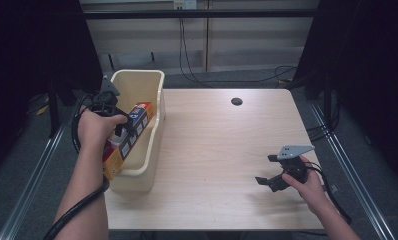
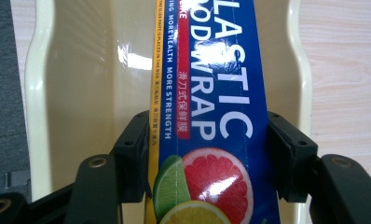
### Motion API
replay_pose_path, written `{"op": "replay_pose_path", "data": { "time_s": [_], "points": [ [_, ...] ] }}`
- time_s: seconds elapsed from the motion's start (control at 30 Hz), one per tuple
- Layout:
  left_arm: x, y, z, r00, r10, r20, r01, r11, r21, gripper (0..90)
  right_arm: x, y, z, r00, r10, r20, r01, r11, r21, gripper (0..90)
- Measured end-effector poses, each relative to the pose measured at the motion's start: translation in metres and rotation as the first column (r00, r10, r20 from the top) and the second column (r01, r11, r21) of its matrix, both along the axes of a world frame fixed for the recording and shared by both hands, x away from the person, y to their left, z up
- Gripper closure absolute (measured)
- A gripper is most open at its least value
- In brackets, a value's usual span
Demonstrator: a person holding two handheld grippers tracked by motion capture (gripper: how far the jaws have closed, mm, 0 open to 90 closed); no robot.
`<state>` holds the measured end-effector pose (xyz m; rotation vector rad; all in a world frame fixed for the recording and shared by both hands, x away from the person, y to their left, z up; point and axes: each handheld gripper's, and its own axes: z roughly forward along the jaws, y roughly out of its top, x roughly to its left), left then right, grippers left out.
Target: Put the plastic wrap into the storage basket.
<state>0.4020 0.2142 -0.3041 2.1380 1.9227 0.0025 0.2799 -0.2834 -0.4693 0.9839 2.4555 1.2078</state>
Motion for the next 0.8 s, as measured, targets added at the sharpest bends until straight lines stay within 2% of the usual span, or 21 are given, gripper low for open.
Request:
{"op": "replay_pose_path", "data": {
  "time_s": [0.3, 0.63, 0.7, 0.8],
  "points": [
    [0.003, -0.001, -0.007, 0.9998, 0.013, -0.014, -0.013, 0.9999, 0.001, 40.8, 0.000, 0.000, 0.000, 1.0000, 0.003, -0.003, -0.003, 1.000, -0.003, 2.1],
    [0.007, -0.002, -0.015, 0.9999, 0.011, -0.005, -0.011, 0.9999, 0.013, 40.7, 0.000, 0.001, -0.001, 1.0000, 0.007, -0.003, -0.007, 1.000, -0.003, 2.1],
    [0.007, -0.003, -0.017, 0.9997, 0.018, -0.015, -0.018, 0.9998, 0.001, 40.6, 0.000, 0.001, -0.001, 1.0000, 0.007, -0.002, -0.007, 1.000, -0.005, 2.1],
    [0.007, -0.003, -0.020, 0.9997, 0.017, -0.017, -0.017, 0.9998, 0.005, 40.5, 0.000, 0.000, -0.001, 1.0000, 0.006, -0.003, -0.006, 1.000, -0.005, 2.1]
  ]
}}
